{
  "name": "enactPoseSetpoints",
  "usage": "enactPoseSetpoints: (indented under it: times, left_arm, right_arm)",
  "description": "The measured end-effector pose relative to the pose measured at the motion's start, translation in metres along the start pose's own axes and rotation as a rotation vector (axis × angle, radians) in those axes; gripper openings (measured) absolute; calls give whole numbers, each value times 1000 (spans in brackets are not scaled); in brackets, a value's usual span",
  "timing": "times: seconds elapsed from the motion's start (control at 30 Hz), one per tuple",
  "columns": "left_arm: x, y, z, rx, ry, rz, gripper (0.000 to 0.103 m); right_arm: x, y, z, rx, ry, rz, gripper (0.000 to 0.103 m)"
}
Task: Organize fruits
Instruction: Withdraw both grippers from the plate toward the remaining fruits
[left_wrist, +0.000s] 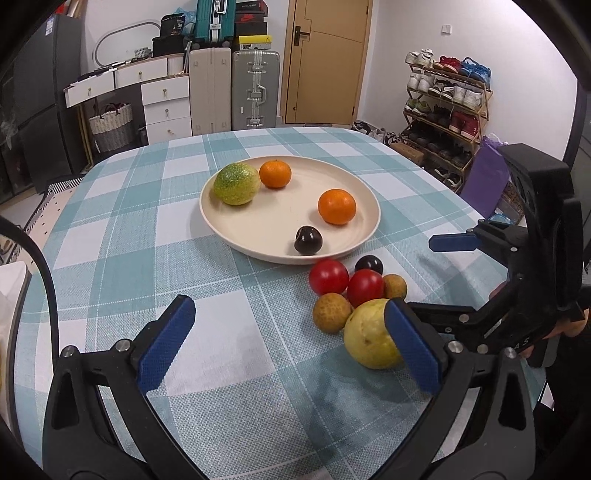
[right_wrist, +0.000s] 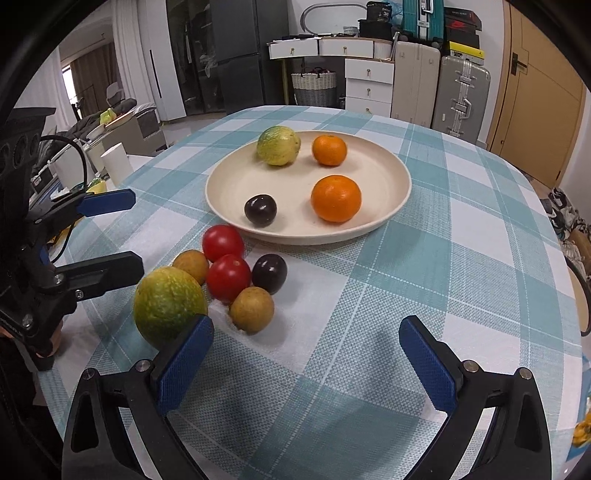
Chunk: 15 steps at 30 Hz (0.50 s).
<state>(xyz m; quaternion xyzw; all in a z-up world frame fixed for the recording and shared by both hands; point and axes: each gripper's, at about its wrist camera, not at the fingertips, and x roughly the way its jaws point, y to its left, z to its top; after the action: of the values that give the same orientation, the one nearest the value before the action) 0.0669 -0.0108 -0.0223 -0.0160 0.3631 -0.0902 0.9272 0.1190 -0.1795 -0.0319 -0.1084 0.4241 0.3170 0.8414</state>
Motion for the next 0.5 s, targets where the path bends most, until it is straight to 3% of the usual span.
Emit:
enactPoseSetpoints:
  times: [0.27,0.4,0.5]
  left_arm:
    - [-4,2,-7,-18,7,-20,102]
    - [-7,-1,-11,-7,9,-31,102]
    - [-7,-1,-11,-7,8,-25,102]
  right_arm:
    - [3,8,1,-18,1,10,100]
    - [4,12,2,-29,8,21,80]
    - [5,17,2,-45,14,23,71]
